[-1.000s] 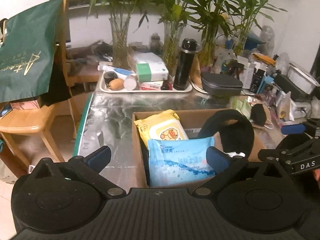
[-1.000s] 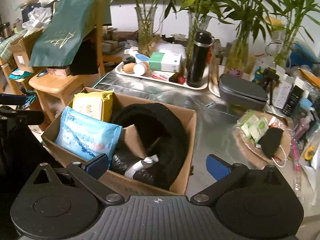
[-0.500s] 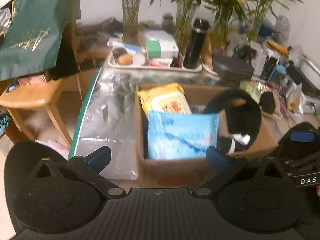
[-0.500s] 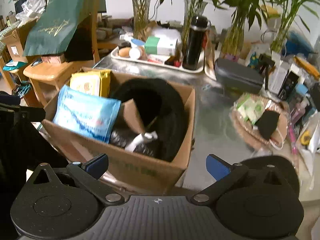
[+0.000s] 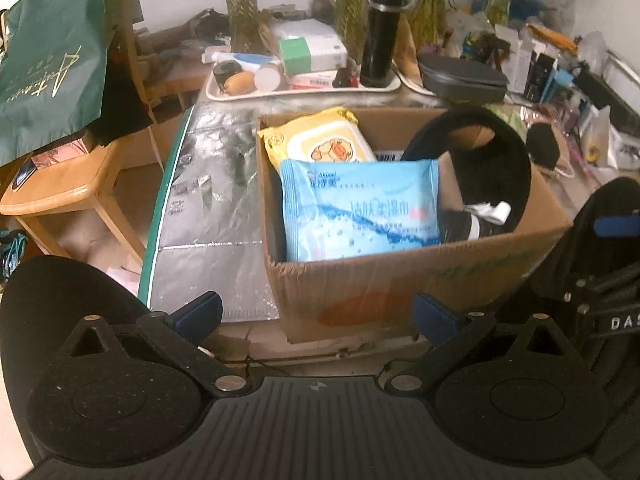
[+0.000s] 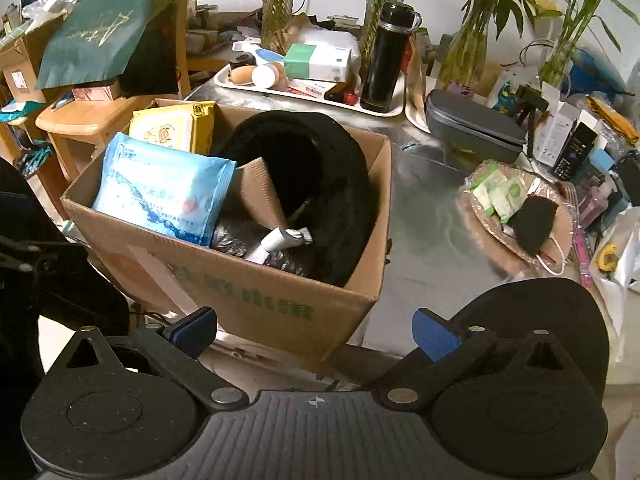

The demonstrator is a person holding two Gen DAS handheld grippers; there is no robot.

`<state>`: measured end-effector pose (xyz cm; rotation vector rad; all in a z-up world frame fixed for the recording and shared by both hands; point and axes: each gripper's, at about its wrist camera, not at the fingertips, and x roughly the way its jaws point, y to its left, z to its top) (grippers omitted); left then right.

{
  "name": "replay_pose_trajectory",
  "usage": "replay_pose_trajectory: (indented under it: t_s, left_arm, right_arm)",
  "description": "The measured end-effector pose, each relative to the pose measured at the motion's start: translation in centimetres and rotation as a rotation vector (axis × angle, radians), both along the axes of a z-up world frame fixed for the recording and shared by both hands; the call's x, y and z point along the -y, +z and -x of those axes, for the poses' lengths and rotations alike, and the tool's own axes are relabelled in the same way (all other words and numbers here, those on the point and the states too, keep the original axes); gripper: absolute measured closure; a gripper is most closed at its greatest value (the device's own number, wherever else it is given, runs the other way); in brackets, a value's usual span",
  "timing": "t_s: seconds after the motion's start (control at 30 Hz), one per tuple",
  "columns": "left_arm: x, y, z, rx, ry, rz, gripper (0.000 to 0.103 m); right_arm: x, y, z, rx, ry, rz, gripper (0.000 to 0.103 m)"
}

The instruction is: Organize soft objects

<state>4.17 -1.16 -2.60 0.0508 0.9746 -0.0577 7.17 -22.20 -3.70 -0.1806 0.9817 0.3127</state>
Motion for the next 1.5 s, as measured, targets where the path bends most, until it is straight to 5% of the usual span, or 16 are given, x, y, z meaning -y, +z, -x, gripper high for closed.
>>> replay_pose_trajectory:
  t_s: [1.5]
  left_arm:
    - [1.4, -0.5, 0.3, -0.029, -0.063, -0.047, 0.0]
  right_arm:
    - [0.0, -0.4, 0.4, -0.012, 0.015, 0.009, 0.0]
